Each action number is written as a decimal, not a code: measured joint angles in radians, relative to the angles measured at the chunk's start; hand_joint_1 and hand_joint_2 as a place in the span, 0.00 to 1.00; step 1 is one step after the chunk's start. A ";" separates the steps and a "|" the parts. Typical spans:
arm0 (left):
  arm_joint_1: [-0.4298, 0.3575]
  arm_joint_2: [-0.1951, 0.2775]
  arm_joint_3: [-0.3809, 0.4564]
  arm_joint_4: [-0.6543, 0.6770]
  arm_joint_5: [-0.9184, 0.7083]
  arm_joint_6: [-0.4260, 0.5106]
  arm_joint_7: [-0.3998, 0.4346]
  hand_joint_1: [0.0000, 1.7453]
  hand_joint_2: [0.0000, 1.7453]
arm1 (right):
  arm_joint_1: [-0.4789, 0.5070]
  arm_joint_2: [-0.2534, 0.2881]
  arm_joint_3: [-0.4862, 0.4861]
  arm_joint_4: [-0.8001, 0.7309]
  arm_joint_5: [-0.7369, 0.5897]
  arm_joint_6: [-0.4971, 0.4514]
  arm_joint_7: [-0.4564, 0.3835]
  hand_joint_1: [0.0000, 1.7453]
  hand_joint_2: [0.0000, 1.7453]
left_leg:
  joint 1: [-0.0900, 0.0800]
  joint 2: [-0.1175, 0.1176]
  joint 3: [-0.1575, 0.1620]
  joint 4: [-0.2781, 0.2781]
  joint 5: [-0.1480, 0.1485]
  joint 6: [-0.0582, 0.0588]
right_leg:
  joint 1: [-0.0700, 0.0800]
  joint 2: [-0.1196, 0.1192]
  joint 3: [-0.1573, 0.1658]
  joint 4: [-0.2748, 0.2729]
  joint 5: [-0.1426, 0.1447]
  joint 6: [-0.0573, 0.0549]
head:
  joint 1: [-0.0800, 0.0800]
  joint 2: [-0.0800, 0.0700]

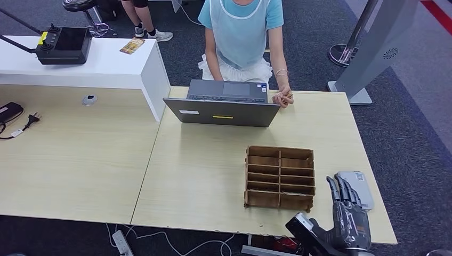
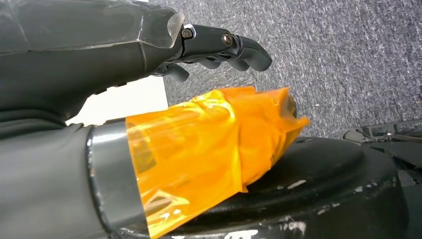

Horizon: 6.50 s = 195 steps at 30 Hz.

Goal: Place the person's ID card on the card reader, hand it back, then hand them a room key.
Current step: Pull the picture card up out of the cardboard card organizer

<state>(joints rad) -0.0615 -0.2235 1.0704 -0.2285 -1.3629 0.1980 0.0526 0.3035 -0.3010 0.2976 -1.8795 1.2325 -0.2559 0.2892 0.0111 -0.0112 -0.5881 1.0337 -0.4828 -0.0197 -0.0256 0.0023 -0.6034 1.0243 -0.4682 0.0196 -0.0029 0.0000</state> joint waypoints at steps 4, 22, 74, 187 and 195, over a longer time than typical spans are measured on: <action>0.000 0.000 0.000 0.000 -0.003 0.000 0.000 0.00 0.00 | -0.013 0.000 0.011 0.000 0.023 0.000 0.002 0.00 1.00 | 0.000 0.000 0.000 0.000 0.000 0.000 | 0.000 0.000 0.000 0.000 0.000 0.000 | 0.000 0.000; -0.007 0.000 0.000 0.000 -0.015 -0.003 0.000 0.00 0.00 | -0.101 0.000 0.082 0.056 0.068 0.034 -0.008 0.00 1.00 | 0.000 0.000 0.000 0.000 0.000 0.000 | 0.000 0.000 0.000 0.000 0.000 0.000 | 0.000 0.000; -0.009 0.000 0.000 0.000 -0.013 -0.012 0.000 0.00 0.00 | -0.136 0.020 0.096 0.124 0.061 0.074 -0.020 0.18 1.00 | 0.000 0.000 0.000 0.000 0.000 0.000 | 0.000 0.000 0.000 0.000 0.000 0.000 | 0.000 0.000; -0.010 0.000 0.002 0.000 -0.029 -0.012 -0.015 0.00 0.00 | -0.204 0.066 0.086 0.221 0.081 0.068 -0.029 0.86 1.00 | 0.000 0.000 0.002 0.000 0.000 0.000 | 0.000 0.000 0.002 0.000 0.000 0.000 | 0.000 0.000; -0.010 0.000 0.002 0.000 -0.028 -0.012 -0.015 0.00 0.00 | -0.209 0.066 0.084 0.221 0.086 0.060 -0.035 0.88 1.00 | 0.000 0.000 0.002 0.000 0.000 0.000 | 0.000 0.000 0.002 0.000 0.000 0.000 | 0.000 0.000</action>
<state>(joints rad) -0.0717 -0.2235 1.0723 -0.2285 -1.3912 0.1862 0.0374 0.0947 -0.2346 0.3818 -1.6583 1.3186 -0.1959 0.2541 0.0111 -0.0112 -0.5858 1.0338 -0.4828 -0.0197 -0.0256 0.0024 -0.6014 1.0243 -0.4680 0.0196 -0.0029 0.0000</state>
